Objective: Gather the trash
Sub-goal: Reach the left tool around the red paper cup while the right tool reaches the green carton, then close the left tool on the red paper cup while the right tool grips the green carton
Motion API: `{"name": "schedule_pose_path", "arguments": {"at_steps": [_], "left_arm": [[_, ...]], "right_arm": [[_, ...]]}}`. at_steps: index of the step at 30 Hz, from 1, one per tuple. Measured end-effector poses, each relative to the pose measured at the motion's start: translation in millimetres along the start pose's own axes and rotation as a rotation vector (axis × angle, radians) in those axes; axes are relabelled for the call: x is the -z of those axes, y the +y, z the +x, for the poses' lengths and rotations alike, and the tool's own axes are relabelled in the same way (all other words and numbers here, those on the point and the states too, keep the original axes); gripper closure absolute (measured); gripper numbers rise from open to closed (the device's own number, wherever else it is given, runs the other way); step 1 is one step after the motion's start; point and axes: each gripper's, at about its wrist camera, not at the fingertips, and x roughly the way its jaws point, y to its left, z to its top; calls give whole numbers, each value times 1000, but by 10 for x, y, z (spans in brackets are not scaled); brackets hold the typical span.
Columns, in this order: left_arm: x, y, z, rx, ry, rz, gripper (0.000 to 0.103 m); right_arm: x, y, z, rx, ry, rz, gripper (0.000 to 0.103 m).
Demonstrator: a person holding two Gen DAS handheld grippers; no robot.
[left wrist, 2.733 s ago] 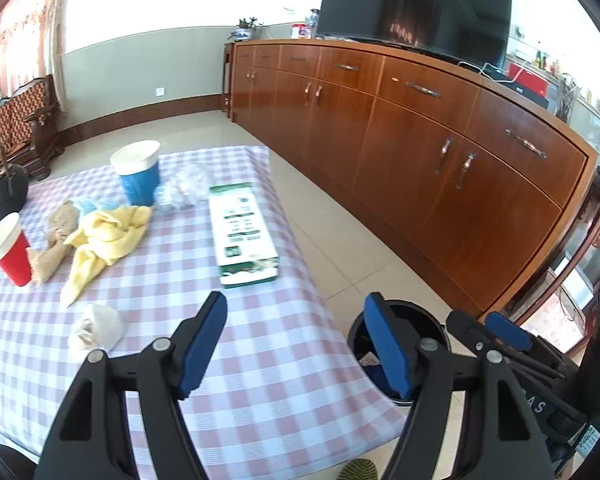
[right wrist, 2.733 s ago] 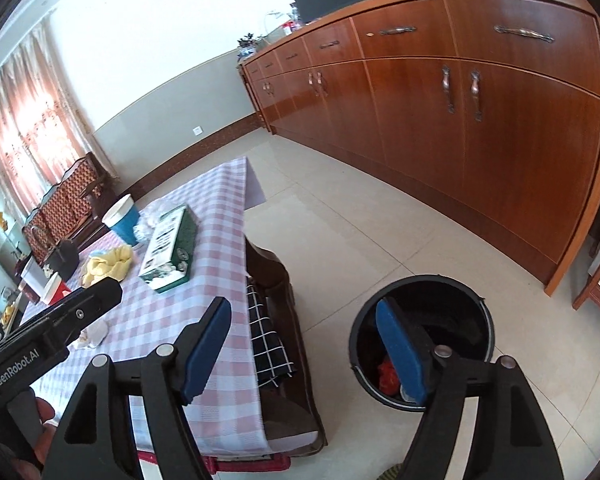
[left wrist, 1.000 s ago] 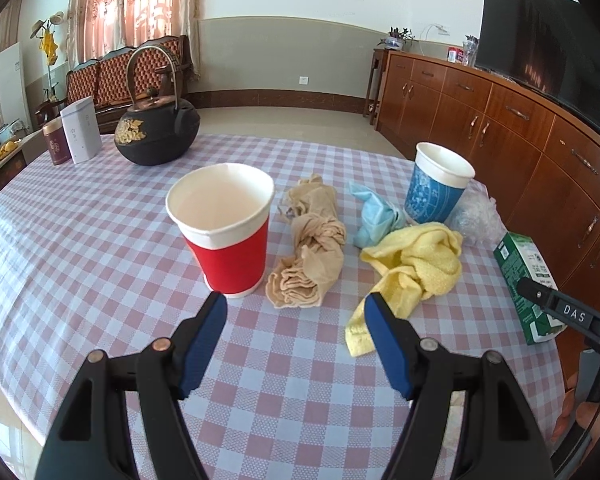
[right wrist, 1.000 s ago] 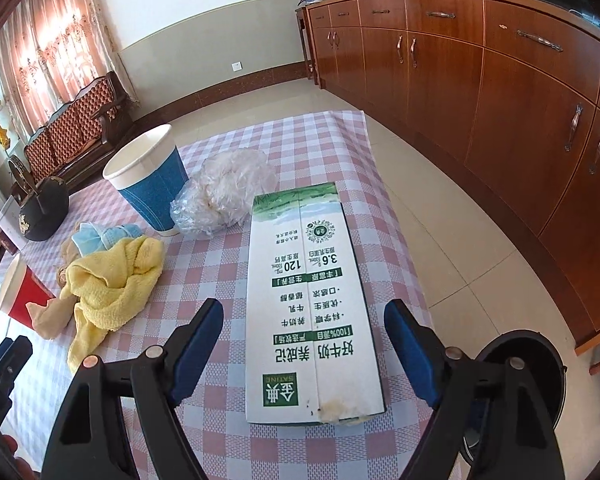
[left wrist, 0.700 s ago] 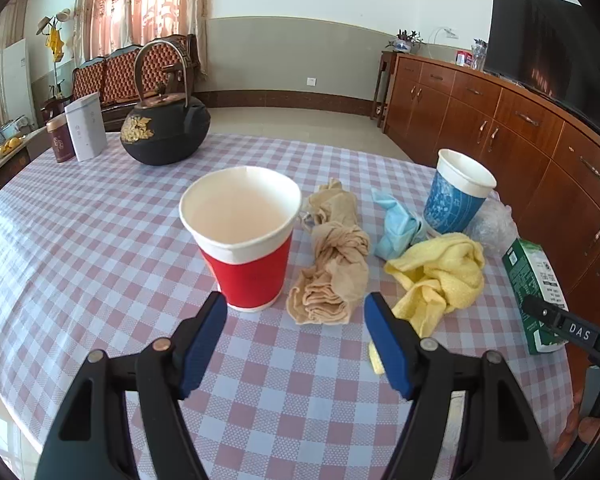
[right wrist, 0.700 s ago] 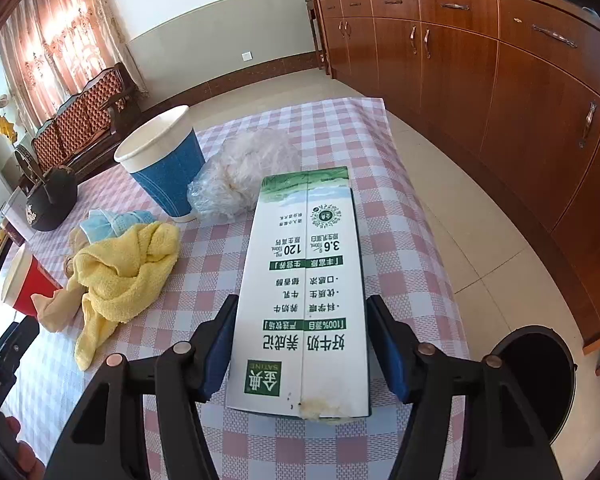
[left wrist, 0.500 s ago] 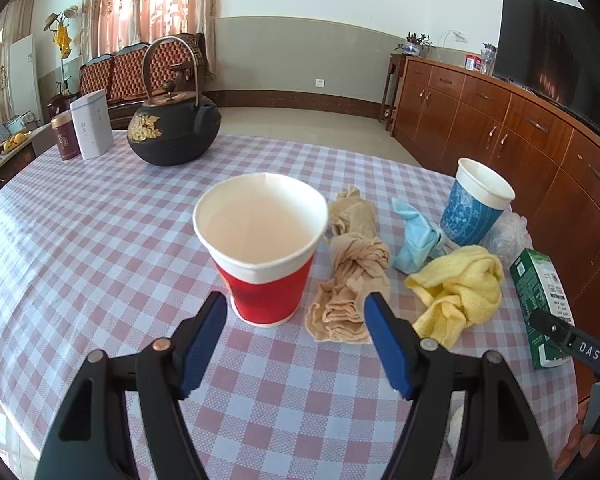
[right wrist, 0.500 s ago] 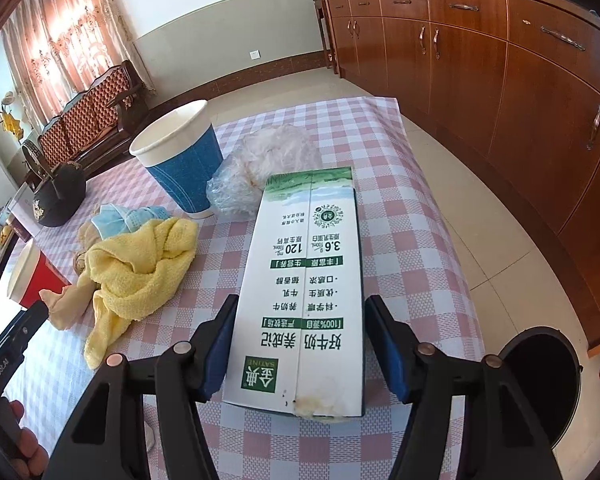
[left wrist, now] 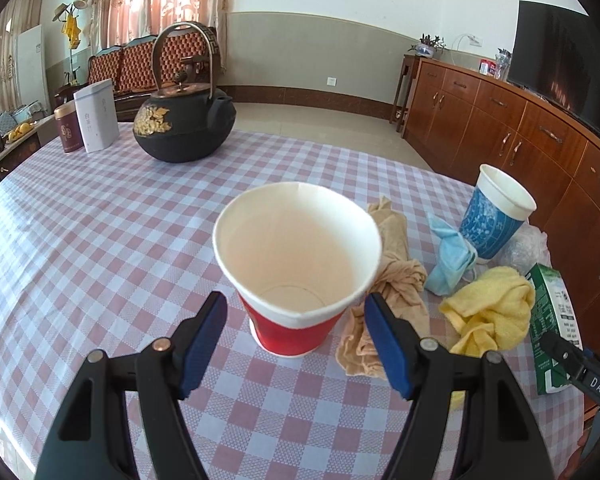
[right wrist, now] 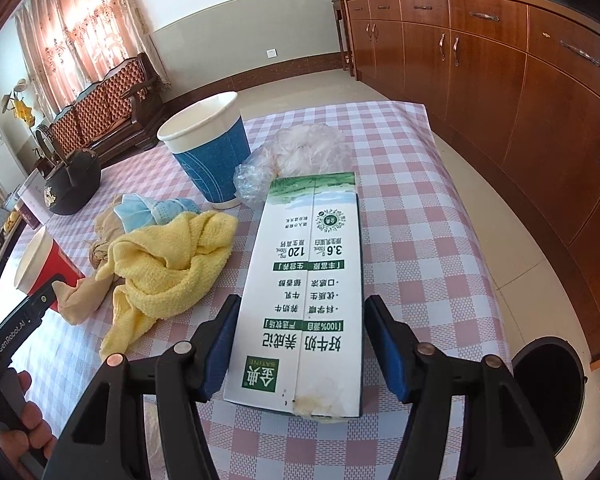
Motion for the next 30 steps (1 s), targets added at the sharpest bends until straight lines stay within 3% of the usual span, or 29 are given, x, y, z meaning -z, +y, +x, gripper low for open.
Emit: {"name": "schedule_pose_path", "arguments": {"at_steps": [28,30], "left_arm": [[-131,46,209,34,29,-49,31],[-133,48,211,40,28,-48,35]], "right_arm": [[20,22,41,11,5,-15,39],[21,25,41,12,5,-18,42]]}}
